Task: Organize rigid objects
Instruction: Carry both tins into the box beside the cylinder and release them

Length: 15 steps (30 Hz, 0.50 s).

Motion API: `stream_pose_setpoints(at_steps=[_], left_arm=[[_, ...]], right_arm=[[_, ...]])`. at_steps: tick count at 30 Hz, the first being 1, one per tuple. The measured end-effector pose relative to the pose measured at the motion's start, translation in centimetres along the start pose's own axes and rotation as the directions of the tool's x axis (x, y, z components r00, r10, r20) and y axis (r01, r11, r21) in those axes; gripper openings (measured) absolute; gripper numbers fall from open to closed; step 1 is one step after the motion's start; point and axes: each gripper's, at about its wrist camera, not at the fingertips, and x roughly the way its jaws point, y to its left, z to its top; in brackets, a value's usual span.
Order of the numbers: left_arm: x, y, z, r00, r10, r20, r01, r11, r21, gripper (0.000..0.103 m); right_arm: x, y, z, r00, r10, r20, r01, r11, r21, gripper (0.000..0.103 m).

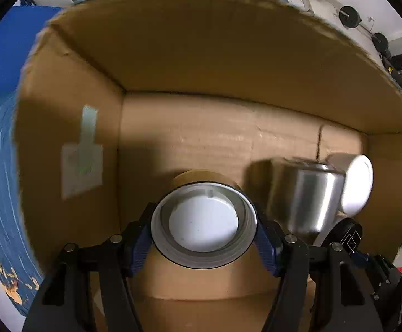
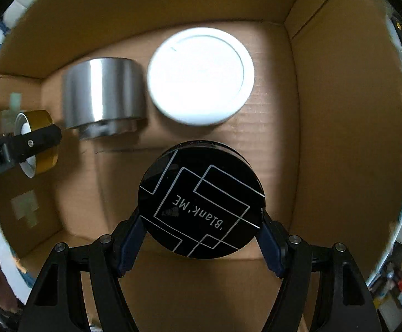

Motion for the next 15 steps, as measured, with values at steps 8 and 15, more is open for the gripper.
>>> stream_pose_setpoints(at_steps=[8,15], left_arm=[[1.6,-0.6,1.4,0.999,0.002,-0.038,-0.001,1.0,0.018,0.063],[0.9,-0.6,1.6,0.997,-0.033,-0.065,0.032,0.999,-0.006,0.066]], right_arm=[[2.0,-0.1,1.8,0.996,-0.055,-0.067,0.054,0.998,-0.023,0.076],[1.8,0.6,2.4,0.992,-0.088,-0.093,0.084,0.995,-0.047,0.077]])
